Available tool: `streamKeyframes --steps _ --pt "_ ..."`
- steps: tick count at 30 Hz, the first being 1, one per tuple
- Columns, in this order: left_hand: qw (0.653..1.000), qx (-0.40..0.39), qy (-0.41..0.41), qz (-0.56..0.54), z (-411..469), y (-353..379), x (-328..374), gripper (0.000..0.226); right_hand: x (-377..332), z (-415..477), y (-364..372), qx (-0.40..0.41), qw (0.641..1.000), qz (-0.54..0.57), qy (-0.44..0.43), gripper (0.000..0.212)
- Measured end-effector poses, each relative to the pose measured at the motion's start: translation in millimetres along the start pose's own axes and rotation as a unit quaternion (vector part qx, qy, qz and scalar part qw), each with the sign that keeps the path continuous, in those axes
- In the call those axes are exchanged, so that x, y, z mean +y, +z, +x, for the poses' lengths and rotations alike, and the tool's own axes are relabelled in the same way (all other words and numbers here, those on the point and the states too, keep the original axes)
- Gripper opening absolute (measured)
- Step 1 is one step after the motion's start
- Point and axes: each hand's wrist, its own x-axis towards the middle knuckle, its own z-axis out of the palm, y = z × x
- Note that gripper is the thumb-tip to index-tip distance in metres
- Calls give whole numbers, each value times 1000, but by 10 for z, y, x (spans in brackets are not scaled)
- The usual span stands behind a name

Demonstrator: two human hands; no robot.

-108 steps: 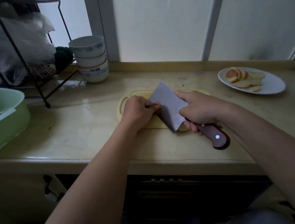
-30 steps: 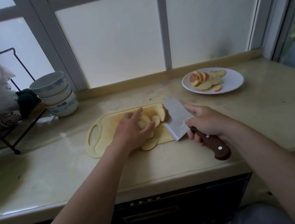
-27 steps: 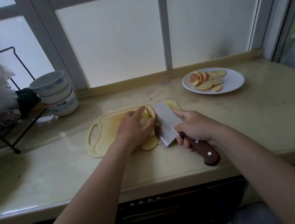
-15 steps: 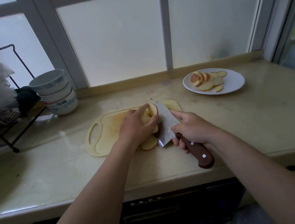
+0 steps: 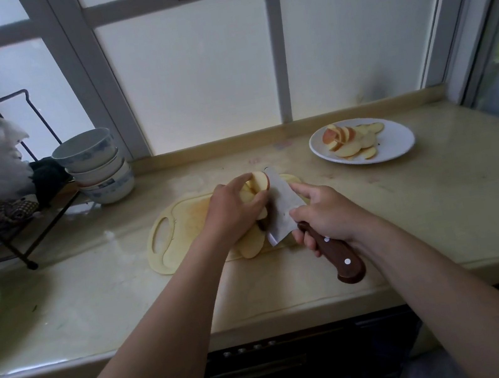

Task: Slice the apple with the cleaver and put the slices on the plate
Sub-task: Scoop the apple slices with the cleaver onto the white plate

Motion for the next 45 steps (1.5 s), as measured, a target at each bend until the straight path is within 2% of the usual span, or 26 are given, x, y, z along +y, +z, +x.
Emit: streamKeyframes --steps 13,23,33,45 --pt "1000 16 6 16 45 25 134 63 -55 -10 -46 0 1000 -5 2 71" --pt "999 -12 6 49 85 100 193 59 -27 -22 -95 6 1000 3 9 71" --pt "1000 -17 -4 17 191 154 333 57 -57 -18 -212 17 1000 16 9 72" --pt "999 -23 3 30 298 122 398 58 -110 31 -268 16 1000 20 3 71"
